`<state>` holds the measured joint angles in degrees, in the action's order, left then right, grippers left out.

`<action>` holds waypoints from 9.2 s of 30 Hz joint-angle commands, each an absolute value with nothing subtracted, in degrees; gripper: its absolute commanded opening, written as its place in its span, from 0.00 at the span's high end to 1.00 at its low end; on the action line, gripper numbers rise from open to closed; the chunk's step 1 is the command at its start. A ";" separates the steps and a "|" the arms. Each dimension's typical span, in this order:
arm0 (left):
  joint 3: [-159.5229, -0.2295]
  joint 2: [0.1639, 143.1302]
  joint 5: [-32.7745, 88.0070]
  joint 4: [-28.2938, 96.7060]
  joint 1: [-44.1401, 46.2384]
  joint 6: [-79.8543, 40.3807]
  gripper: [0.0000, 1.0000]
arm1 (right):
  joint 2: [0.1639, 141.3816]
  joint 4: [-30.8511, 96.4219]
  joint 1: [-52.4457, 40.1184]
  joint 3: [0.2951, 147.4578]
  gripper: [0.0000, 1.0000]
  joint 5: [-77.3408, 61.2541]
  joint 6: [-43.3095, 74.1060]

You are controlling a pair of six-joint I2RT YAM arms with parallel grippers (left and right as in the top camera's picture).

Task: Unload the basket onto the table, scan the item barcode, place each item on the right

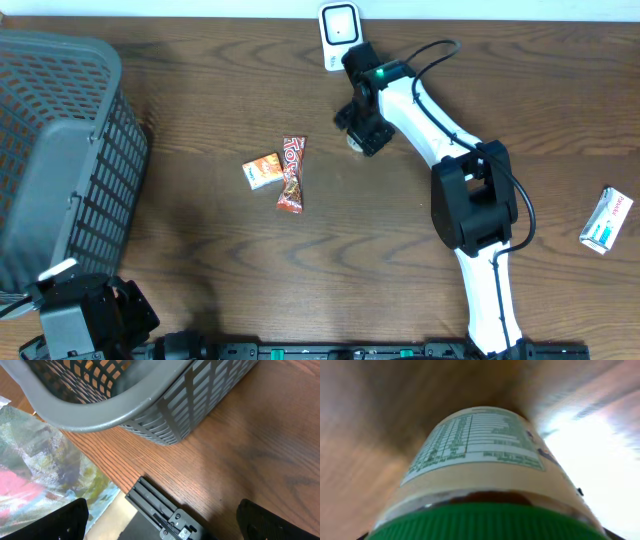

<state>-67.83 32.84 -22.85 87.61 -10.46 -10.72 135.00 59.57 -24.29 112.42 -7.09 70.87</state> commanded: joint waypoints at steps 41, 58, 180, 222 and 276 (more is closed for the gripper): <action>-67.92 32.64 -23.64 87.74 -10.70 -11.22 0.05 | 129.03 72.58 -26.55 114.63 0.01 -3.05 34.30; -67.92 32.64 -23.64 87.74 -10.70 -11.22 0.05 | 134.61 69.21 -26.33 114.63 0.10 -4.82 36.34; -67.92 32.64 -23.64 87.77 -10.70 -11.22 0.05 | 149.62 4.93 -23.66 134.15 0.54 9.41 3.84; -67.92 32.64 -23.64 87.74 -10.70 -11.22 0.05 | 125.78 76.05 5.67 124.14 0.52 10.85 13.30; -67.92 32.64 -23.64 87.77 -10.70 -11.22 0.05 | 106.26 65.47 -0.16 104.49 0.01 -11.64 14.61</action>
